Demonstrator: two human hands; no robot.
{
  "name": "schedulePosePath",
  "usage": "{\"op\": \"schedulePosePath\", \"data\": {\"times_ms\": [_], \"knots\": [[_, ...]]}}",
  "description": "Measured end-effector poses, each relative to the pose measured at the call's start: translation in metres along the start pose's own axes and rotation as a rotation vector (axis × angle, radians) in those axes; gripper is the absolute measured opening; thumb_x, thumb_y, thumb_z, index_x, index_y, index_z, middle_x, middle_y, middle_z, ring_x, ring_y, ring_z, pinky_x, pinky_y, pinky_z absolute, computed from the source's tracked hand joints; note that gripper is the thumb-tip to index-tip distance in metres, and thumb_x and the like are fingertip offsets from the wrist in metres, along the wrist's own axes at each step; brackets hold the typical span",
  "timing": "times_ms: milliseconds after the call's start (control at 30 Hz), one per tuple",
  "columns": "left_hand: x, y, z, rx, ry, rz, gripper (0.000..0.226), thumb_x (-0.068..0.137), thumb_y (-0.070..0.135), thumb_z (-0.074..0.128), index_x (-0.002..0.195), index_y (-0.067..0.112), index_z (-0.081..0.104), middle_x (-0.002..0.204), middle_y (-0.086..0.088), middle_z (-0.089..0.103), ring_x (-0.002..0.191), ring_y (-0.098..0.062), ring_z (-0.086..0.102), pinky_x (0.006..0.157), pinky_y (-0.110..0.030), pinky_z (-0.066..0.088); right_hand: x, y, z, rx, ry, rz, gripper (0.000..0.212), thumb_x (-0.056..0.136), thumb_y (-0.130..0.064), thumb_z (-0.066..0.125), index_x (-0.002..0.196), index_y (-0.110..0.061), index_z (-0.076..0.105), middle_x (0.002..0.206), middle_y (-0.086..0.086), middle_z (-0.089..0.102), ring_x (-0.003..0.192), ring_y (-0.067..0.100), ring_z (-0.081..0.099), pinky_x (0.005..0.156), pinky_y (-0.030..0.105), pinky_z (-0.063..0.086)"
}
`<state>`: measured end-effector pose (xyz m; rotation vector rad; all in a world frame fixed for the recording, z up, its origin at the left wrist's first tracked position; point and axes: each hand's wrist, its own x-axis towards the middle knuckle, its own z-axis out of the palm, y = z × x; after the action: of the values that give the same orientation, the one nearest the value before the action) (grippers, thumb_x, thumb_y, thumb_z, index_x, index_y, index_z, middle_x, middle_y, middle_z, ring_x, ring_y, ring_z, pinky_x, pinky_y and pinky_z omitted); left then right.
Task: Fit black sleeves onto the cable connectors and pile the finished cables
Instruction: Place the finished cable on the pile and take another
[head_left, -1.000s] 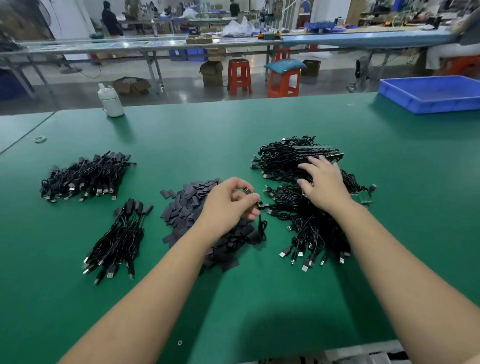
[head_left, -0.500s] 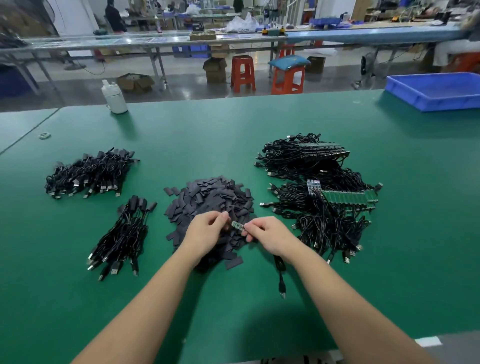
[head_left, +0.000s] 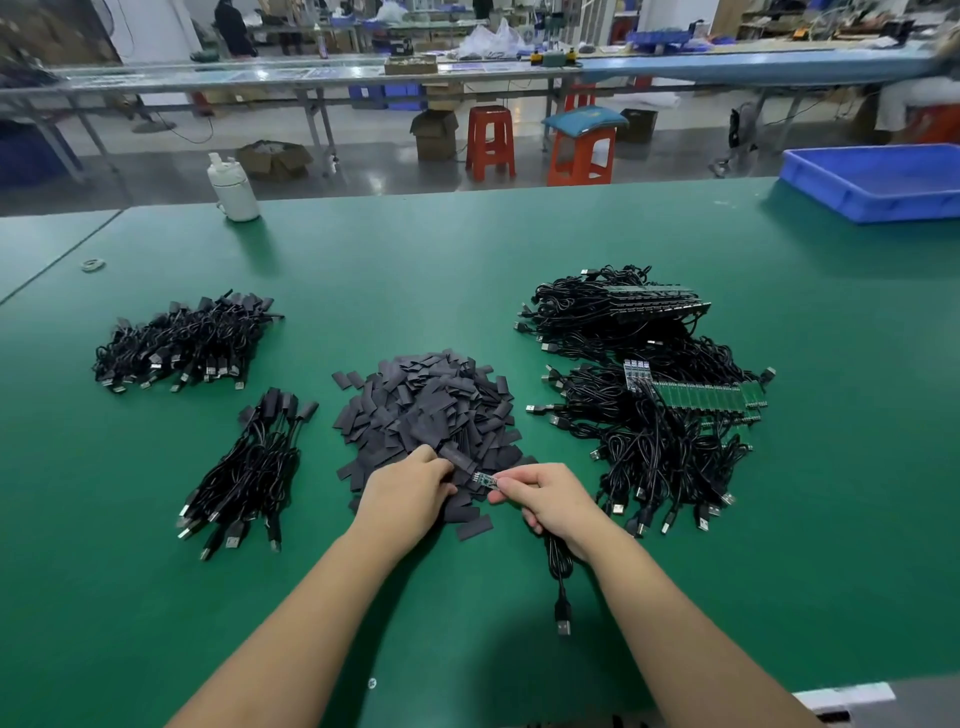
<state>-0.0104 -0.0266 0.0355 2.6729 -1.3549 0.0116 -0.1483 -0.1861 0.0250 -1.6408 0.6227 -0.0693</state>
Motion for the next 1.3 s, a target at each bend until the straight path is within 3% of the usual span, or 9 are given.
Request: {"op": "schedulePosePath", "data": {"times_ms": [267, 500, 733, 933, 1133, 1300], "knots": [[-0.018, -0.002, -0.011, -0.196, 0.171, 0.182, 0.023, 0.092, 0.036, 0.065, 0.113, 0.028, 0.071, 0.113, 0.013, 0.065, 0.093, -0.013, 0.067, 0.075, -0.03, 0.056, 0.002, 0.011, -0.007, 0.066, -0.11, -0.016, 0.013, 0.096, -0.026, 0.065, 0.104, -0.023, 0.075, 0.095, 0.003, 0.077, 0.049, 0.007, 0.046, 0.048, 0.022, 0.043], [-0.026, 0.007, -0.009, -0.26, 0.2, 0.141, 0.019, 0.093, 0.034, 0.065, 0.108, 0.029, 0.074, 0.102, 0.016, 0.073, 0.09, -0.009, 0.069, 0.075, -0.022, 0.051, 0.003, 0.015, -0.011, 0.123, -0.14, -0.014, 0.014, 0.096, -0.024, 0.065, 0.102, -0.02, 0.076, 0.095, 0.006, 0.077, 0.047, 0.008, 0.044, 0.046, 0.023, 0.042], [-0.027, 0.012, -0.006, -0.268, 0.193, 0.11, 0.025, 0.094, 0.034, 0.064, 0.116, 0.025, 0.072, 0.106, 0.009, 0.074, 0.095, -0.015, 0.07, 0.079, -0.027, 0.054, 0.004, 0.013, -0.011, 0.125, -0.163, -0.002, 0.014, 0.097, -0.025, 0.065, 0.101, -0.016, 0.075, 0.093, 0.007, 0.077, 0.044, 0.008, 0.042, 0.045, 0.022, 0.041], [-0.027, 0.015, -0.01, -0.227, 0.218, 0.14, 0.023, 0.087, 0.025, 0.074, 0.109, 0.02, 0.075, 0.099, 0.006, 0.076, 0.086, -0.016, 0.073, 0.069, -0.027, 0.057, 0.005, 0.011, -0.01, 0.11, -0.177, 0.01, 0.013, 0.098, -0.021, 0.063, 0.104, -0.015, 0.073, 0.092, 0.008, 0.077, 0.044, 0.008, 0.042, 0.044, 0.022, 0.041], [-0.024, 0.013, -0.008, -0.288, 0.181, 0.248, 0.023, 0.087, 0.013, 0.073, 0.11, 0.014, 0.074, 0.104, 0.007, 0.074, 0.083, -0.005, 0.071, 0.077, -0.021, 0.056, 0.006, 0.013, -0.012, 0.131, -0.178, 0.023, 0.013, 0.098, -0.021, 0.062, 0.103, -0.015, 0.073, 0.091, 0.008, 0.077, 0.045, 0.008, 0.042, 0.045, 0.022, 0.041], [-0.021, 0.009, -0.01, -0.214, 0.155, 0.33, 0.029, 0.075, 0.009, 0.082, 0.103, 0.015, 0.076, 0.096, 0.009, 0.075, 0.076, -0.002, 0.07, 0.069, -0.014, 0.051, 0.007, 0.014, -0.012, 0.136, -0.177, 0.021, 0.013, 0.098, -0.02, 0.063, 0.101, -0.013, 0.073, 0.09, 0.007, 0.076, 0.044, 0.008, 0.042, 0.044, 0.023, 0.041]]}}
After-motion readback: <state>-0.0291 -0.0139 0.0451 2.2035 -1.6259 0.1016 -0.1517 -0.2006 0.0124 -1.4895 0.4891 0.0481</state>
